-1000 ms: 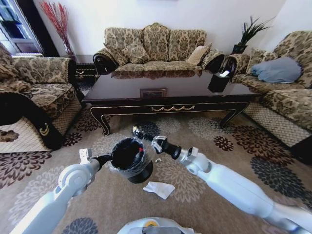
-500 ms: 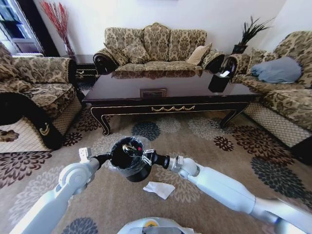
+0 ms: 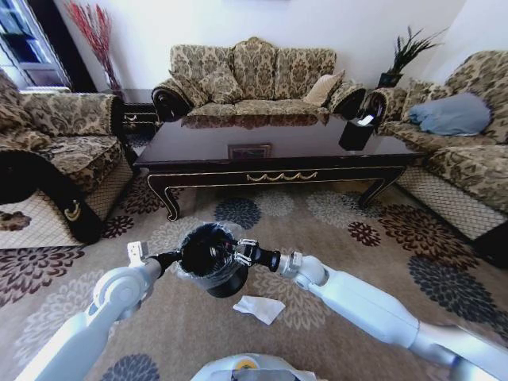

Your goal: Move to the front of the table and pick up the trash from the floor, then place it into the trash bin.

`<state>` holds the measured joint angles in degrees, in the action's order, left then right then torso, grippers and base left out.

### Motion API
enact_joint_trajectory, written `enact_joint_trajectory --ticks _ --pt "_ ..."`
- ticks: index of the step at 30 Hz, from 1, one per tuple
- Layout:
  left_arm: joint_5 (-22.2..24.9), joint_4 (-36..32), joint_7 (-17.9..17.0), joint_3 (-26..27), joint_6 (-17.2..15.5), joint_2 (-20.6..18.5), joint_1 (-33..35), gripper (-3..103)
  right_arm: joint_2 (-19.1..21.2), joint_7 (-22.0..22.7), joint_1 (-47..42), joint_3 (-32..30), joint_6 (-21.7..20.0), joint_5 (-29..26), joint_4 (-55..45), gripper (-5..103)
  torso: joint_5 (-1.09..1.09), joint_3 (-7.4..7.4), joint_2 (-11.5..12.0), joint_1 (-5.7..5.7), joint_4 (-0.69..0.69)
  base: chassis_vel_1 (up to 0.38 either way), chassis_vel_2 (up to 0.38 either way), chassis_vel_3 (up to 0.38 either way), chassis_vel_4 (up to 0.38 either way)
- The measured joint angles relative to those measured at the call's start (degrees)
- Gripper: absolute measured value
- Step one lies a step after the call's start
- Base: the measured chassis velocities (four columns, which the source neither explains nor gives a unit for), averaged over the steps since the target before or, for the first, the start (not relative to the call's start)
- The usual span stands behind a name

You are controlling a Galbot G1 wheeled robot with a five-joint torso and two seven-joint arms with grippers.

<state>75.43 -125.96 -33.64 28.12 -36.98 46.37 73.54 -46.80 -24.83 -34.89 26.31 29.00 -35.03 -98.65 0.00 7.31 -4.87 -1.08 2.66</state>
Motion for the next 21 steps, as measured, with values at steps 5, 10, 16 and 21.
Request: enact_joint_trajectory --ticks 5,10,16,21 --pt "-0.2 -0.1 -0.1 0.9 0.0 -0.2 0.6 4 0.2 1.3 -0.3 -1.5 0.1 -0.5 -0.5 58 0.0 0.0 0.0 0.0 0.0 0.0 0.0 0.0 0.0" --pt "-0.3 -0.7 -0.7 2.0 0.0 -0.6 1.6 4 1.6 1.7 -0.2 -3.3 0.1 -1.5 -0.8 74 0.0 0.0 0.0 0.0 0.0 0.0 0.0 0.0 0.0" --pt "0.1 -0.6 -1.5 4.4 0.0 -2.0 2.1 4 4.6 5.1 -3.2 -8.8 -1.0 -2.6 -2.2 95 -0.01 0.0 0.0 0.0 0.01 0.0 0.0 0.0 0.0" --pt "1.9 -0.6 -2.2 9.3 0.0 -2.8 2.9 4 6.8 10.8 -6.6 -12.4 -4.3 -5.5 1.1 100 0.0 0.0 0.0 0.0 0.01 0.0 0.0 0.0 0.0"
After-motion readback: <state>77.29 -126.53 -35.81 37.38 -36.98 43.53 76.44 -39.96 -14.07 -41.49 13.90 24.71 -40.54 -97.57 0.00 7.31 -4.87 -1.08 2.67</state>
